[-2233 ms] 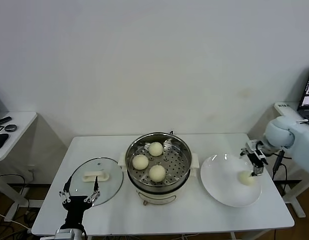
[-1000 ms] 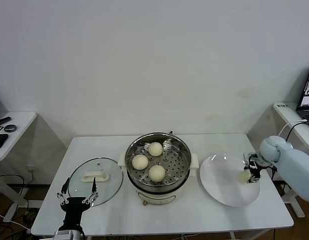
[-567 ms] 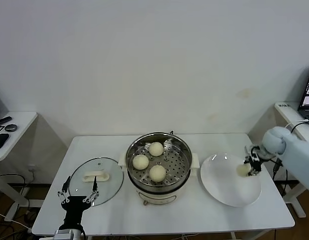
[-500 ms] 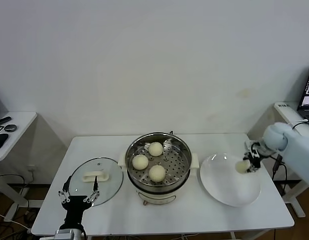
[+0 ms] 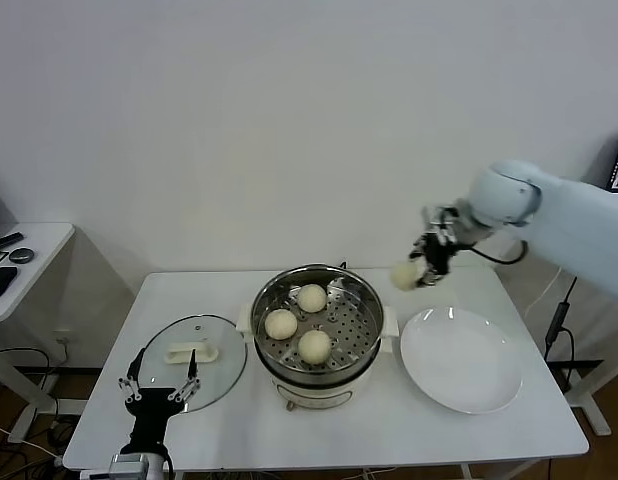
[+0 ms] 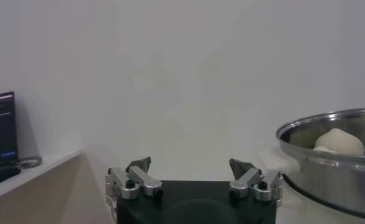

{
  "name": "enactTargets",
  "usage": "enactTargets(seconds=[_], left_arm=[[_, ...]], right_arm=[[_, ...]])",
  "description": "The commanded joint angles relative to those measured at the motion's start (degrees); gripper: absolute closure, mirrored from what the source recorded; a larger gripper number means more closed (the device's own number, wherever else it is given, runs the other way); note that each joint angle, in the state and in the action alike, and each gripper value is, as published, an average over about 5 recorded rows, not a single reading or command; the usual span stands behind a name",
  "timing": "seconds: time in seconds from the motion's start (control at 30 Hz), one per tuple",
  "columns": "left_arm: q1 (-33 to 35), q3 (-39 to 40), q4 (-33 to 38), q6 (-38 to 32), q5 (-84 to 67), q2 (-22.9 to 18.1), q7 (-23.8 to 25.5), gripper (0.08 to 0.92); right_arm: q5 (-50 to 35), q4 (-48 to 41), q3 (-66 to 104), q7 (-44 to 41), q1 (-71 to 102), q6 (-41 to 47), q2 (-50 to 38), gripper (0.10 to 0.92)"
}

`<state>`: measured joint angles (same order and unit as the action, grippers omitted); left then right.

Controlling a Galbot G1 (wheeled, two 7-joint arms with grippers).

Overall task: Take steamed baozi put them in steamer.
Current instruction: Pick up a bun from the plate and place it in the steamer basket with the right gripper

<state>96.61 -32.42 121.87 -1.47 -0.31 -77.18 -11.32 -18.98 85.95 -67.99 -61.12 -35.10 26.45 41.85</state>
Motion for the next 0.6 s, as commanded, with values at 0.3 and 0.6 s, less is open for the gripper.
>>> enactTargets(seconds=[0.3,0.6], left_arm=[[0.57,-1.39,0.82,-0.08,-0.39,-0.32,0.17,0.177],[0.79,-1.89,1.04,-0.14,-0.35,-0.61,0.20,0.177]], right_arm=[[-10.42,1.78,-10.35,7.88,-0.67,13.35,18.32,0.491],[-1.13,-5.40,-8.54,6.74,5.34,11.05,20.12,0.491]])
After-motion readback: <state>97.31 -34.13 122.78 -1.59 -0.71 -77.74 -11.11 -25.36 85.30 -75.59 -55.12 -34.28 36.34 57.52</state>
